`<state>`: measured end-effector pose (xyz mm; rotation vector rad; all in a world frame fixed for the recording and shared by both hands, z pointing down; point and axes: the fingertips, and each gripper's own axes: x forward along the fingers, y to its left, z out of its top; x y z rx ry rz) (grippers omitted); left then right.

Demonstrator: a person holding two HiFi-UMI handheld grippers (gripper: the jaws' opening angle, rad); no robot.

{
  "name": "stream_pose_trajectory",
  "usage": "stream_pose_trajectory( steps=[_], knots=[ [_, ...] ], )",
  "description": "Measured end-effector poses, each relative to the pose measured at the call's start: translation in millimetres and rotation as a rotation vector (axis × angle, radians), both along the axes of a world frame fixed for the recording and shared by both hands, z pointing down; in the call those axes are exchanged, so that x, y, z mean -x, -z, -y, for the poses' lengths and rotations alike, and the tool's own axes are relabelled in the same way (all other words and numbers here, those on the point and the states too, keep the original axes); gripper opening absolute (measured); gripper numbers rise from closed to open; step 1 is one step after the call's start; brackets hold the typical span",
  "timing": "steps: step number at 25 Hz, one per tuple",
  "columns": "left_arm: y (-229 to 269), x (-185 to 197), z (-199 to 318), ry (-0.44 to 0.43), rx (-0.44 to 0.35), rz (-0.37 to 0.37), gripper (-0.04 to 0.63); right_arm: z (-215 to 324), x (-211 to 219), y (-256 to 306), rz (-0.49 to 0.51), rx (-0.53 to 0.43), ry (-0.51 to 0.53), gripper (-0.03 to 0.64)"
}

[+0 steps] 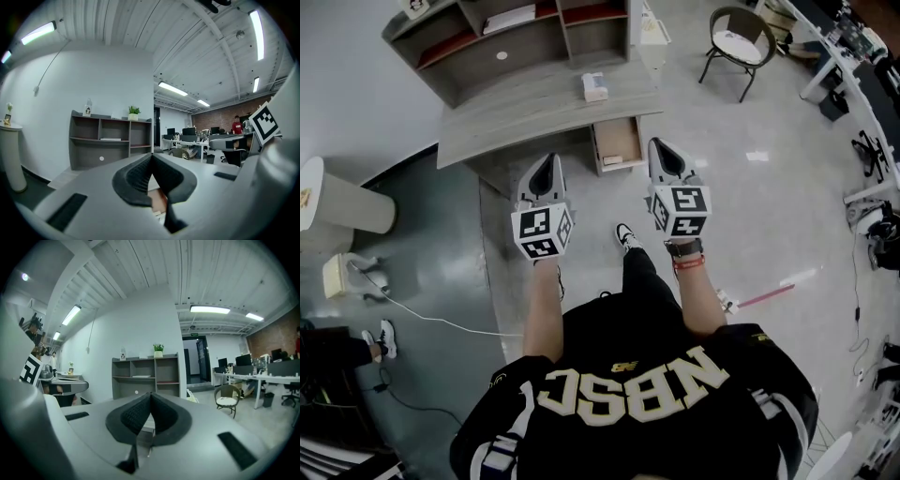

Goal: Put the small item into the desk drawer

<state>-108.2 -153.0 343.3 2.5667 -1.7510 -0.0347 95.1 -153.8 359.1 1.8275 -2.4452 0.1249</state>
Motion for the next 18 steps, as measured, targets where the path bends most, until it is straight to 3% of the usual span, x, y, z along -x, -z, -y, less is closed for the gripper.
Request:
stream_pose_trajectory(
  steps=[18],
  knots=[
    [-13.5, -5.3, -14.8, -0.039, 0.006, -0.035, 0.014, -18.6, 1.6, -12.3, 0.013, 0.051, 0.028, 0.008]
  ],
)
